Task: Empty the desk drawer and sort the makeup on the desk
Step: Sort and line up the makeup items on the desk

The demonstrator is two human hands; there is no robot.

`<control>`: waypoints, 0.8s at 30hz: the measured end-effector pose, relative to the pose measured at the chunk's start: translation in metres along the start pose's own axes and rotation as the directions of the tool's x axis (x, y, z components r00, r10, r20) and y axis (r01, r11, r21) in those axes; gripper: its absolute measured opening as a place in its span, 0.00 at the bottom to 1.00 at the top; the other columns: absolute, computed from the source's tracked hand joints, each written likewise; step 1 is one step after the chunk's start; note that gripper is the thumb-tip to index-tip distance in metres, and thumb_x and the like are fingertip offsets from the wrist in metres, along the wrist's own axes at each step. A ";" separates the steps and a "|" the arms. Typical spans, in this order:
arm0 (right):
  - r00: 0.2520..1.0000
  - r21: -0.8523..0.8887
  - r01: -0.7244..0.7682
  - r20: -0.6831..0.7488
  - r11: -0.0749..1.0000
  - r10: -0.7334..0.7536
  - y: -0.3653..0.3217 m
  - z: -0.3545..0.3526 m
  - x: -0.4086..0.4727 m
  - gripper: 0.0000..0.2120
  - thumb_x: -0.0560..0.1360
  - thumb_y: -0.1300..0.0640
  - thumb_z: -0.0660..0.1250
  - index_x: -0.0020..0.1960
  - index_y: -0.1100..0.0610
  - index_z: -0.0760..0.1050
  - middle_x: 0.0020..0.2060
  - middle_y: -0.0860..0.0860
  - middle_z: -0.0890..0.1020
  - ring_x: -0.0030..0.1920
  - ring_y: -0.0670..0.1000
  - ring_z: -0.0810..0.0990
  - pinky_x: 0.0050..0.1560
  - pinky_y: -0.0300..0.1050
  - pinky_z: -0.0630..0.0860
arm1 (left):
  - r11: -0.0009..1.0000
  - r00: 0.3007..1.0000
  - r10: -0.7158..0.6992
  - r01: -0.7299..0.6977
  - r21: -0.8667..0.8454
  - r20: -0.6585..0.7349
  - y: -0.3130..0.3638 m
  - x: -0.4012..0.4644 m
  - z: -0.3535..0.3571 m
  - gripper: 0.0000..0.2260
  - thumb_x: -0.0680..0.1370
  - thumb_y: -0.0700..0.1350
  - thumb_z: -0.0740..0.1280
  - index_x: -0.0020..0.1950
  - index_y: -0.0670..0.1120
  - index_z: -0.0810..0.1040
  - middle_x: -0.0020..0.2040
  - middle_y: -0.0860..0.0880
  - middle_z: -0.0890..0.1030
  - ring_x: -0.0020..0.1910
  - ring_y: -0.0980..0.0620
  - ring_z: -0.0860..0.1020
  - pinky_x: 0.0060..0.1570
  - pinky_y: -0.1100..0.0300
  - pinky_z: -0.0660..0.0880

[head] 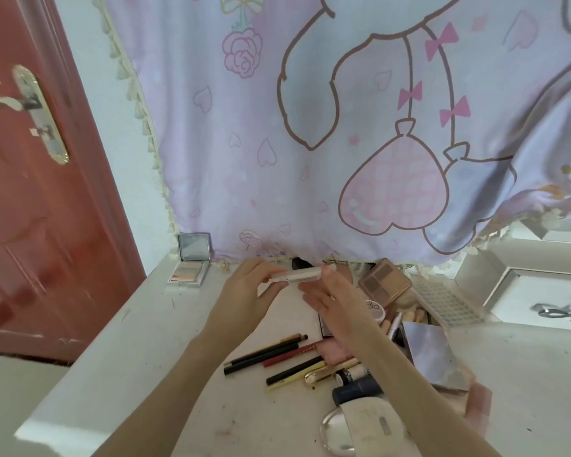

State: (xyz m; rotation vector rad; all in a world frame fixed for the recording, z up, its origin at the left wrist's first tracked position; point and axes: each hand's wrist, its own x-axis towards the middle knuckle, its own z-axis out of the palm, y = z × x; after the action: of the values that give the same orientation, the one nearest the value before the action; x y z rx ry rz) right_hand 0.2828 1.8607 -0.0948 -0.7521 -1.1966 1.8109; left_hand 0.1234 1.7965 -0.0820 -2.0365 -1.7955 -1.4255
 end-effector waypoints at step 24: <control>0.945 0.256 -0.097 0.326 0.962 0.009 -0.021 0.025 -0.022 0.29 0.74 0.41 0.65 0.68 0.58 0.70 0.62 0.61 0.76 0.59 0.58 0.76 0.55 0.48 0.78 | 0.995 0.882 0.022 -0.067 0.078 0.471 0.054 0.029 -0.047 0.36 0.70 0.53 0.73 0.73 0.54 0.59 0.67 0.60 0.63 0.61 0.67 0.59 0.64 0.67 0.56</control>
State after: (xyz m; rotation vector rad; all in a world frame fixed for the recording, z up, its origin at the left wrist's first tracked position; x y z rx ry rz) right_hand 0.2796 1.8354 -0.0652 -0.3429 -1.1053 2.1477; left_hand 0.1365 1.7732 -0.0095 -2.5129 -1.9075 -0.8583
